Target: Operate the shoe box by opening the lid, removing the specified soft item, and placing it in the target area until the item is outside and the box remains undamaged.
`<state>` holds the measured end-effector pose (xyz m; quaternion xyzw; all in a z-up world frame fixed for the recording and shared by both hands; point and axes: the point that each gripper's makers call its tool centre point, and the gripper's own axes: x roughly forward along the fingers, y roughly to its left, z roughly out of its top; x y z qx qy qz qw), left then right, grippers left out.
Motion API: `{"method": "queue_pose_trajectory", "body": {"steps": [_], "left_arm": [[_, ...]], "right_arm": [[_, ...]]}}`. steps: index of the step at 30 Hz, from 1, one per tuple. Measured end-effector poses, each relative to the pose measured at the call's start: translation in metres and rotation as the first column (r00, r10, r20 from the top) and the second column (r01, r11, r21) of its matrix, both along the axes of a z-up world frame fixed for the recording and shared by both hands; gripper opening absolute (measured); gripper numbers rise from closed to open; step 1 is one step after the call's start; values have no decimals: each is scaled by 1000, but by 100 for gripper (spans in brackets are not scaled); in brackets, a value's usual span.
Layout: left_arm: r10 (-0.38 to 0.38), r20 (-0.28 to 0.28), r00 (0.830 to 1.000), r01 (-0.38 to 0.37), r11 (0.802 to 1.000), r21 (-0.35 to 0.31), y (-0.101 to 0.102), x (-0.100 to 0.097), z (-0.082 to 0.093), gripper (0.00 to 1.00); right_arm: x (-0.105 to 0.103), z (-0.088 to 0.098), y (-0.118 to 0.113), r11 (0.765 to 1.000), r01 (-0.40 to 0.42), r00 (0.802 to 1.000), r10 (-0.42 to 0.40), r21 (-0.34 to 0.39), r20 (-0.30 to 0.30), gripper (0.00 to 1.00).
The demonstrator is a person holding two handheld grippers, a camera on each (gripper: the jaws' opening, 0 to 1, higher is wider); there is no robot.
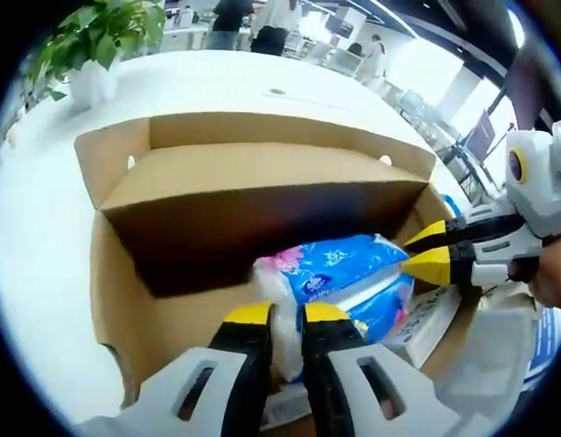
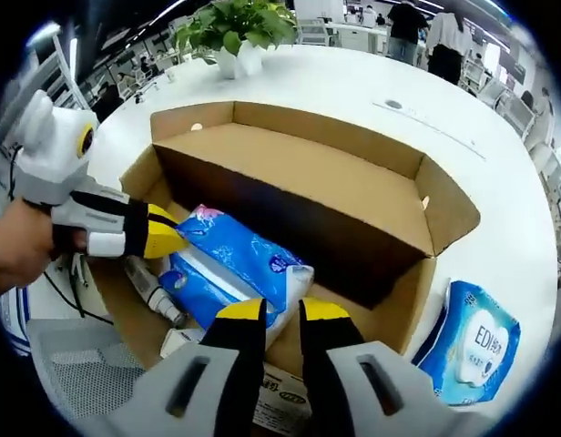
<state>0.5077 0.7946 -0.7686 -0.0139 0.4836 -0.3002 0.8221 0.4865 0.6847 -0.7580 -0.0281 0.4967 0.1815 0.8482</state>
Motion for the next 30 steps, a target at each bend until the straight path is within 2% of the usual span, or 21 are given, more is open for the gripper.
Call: {"method": "queue_pose_trajectory", "body": {"steps": [4, 13, 21, 23, 27, 30], "left_arm": [[-9, -8, 1000, 8, 1000, -14, -2, -2, 0, 0], [-20, -8, 1000, 20, 1000, -18, -5, -3, 1, 0], [-25, -3, 1000, 25, 1000, -15, -5, -2, 2, 0], [-25, -5, 1000, 25, 999, -19, -5, -2, 2, 0], [-31, -5, 999, 31, 999, -26, -6, -2, 2, 0], [-34, -2, 999, 34, 999, -26, -7, -2, 2, 0]], "right_arm": [[-2, -2, 0, 1000, 3, 1000, -3, -15, -20, 10], [0, -5, -5, 999, 23, 1000, -23, -24, -20, 13], [-2, -4, -2, 1000, 10, 999, -10, -3, -39, 10], [-2, -6, 0, 1000, -14, 999, 14, -9, -37, 9], [-3, -10, 1, 1000, -23, 998, 23, -6, -52, 2], [-3, -11, 2, 1000, -24, 998, 23, -9, -55, 0]]}}
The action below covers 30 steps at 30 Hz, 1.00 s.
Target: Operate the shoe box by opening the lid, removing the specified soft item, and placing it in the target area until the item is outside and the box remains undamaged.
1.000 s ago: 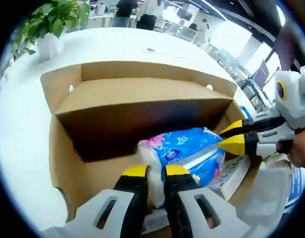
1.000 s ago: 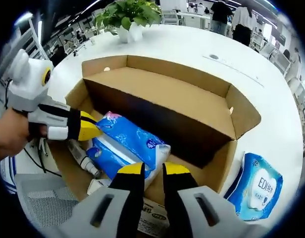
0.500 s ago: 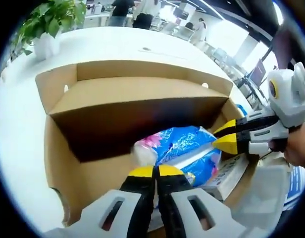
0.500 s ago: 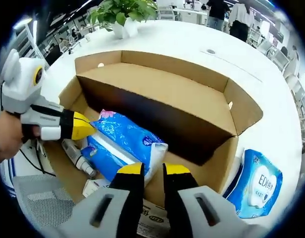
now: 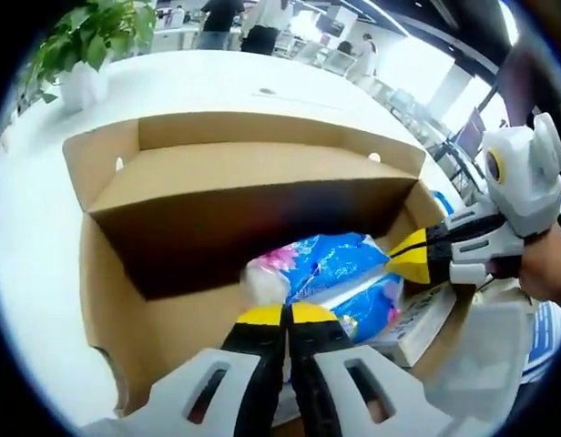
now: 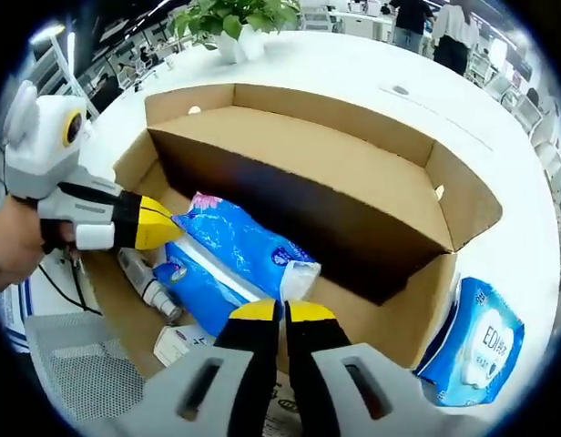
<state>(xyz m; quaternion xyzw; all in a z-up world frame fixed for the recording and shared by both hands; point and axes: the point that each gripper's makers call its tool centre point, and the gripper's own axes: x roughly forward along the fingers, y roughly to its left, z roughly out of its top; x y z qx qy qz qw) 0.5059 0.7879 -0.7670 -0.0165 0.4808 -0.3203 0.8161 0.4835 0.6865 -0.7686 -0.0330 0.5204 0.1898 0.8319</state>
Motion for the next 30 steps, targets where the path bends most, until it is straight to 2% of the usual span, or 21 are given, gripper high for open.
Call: {"method": "queue_pose_trajectory", "body": {"steps": [9, 17, 30], "left_arm": [[-8, 11, 1000, 8, 1000, -1, 0, 1, 3, 0], [-17, 26, 1000, 17, 1000, -6, 2, 4, 11, 0], [-56, 90, 994, 59, 998, -35, -6, 9, 46, 0]], "right_arm": [[2, 6, -1, 1000, -8, 1000, 8, 16, 13, 0], [5, 20, 1, 999, -3, 999, 1, 49, 48, 0], [5, 47, -6, 996, 13, 994, -22, 90, 106, 0]]}}
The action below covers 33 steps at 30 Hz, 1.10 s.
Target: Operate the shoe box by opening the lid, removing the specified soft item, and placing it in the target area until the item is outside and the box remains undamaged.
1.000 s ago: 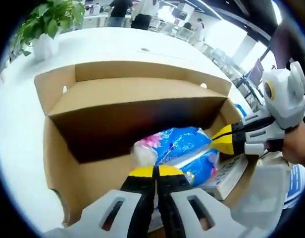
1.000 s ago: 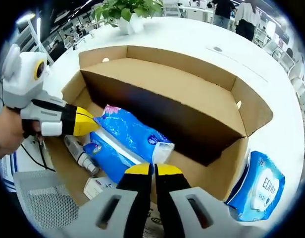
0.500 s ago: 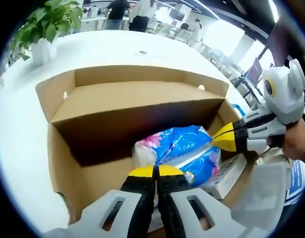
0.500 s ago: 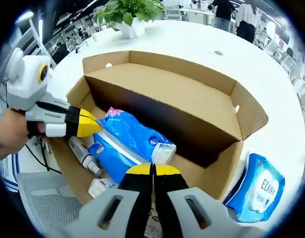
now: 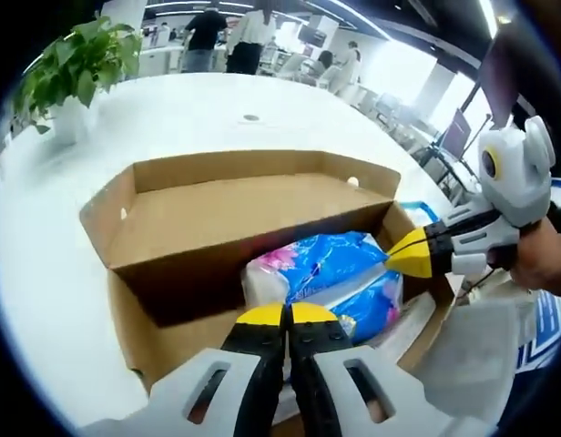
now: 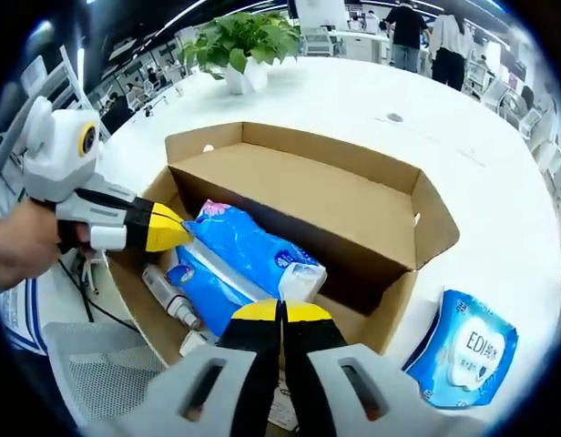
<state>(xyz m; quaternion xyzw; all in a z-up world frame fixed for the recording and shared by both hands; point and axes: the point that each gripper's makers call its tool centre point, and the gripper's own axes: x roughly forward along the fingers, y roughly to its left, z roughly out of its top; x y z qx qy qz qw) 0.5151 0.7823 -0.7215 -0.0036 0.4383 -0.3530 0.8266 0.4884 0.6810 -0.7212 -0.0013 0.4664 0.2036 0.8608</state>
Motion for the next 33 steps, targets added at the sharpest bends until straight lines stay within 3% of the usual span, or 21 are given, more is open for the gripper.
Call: {"method": "queue_pose_trajectory", "body": {"steps": [17, 33], "left_arm": [[-58, 35, 998, 59, 998, -36, -22, -1, 34, 0], [-146, 74, 987, 150, 987, -50, -65, -9, 59, 0]], "right_arm": [[-1, 34, -21, 999, 40, 997, -41, 21, 61, 0], [-15, 60, -62, 993, 117, 986, -118, 20, 114, 0]]}}
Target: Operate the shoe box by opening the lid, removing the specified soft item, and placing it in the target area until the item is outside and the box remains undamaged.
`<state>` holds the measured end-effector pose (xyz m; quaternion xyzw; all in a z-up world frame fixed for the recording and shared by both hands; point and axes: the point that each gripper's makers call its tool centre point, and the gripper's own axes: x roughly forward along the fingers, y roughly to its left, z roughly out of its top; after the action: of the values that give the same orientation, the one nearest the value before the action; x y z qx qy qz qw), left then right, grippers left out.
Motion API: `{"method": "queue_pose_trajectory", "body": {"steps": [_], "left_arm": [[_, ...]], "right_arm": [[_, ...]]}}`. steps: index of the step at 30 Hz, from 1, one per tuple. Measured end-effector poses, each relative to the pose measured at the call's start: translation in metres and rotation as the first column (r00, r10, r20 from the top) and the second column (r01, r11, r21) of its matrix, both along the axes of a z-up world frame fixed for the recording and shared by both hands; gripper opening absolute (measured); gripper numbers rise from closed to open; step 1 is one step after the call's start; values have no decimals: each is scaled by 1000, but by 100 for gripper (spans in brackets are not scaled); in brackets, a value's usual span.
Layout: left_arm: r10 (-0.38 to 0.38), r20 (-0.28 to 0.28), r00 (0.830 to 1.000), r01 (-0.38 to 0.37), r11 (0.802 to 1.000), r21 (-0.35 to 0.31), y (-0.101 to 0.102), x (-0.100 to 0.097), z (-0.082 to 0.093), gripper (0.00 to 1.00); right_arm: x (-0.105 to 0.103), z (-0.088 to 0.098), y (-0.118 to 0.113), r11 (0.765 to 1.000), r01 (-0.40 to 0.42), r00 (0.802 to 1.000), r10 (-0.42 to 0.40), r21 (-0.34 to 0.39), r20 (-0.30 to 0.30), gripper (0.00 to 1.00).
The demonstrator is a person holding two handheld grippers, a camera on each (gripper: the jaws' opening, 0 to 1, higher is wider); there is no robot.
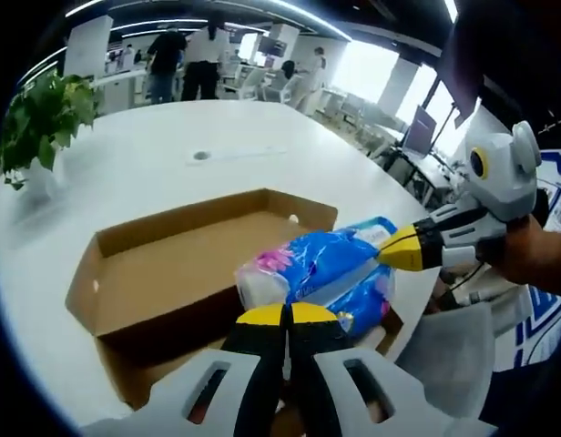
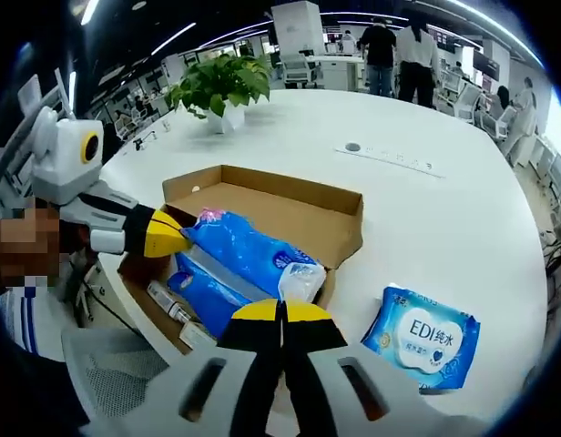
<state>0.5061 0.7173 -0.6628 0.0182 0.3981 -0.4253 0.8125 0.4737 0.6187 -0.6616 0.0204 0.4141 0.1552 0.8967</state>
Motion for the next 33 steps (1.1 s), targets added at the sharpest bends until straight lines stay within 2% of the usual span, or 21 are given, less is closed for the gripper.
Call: {"method": "queue_pose_trajectory", "body": {"steps": [18, 33], "left_arm": [[-117, 12, 993, 117, 993, -21, -76, -20, 16, 0], [-210, -5, 978, 210, 977, -23, -149, -44, 11, 0]], "right_arm": [[-20, 14, -71, 994, 103, 994, -103, -18, 26, 0], [-41, 11, -146, 982, 182, 983, -181, -43, 20, 0]]}}
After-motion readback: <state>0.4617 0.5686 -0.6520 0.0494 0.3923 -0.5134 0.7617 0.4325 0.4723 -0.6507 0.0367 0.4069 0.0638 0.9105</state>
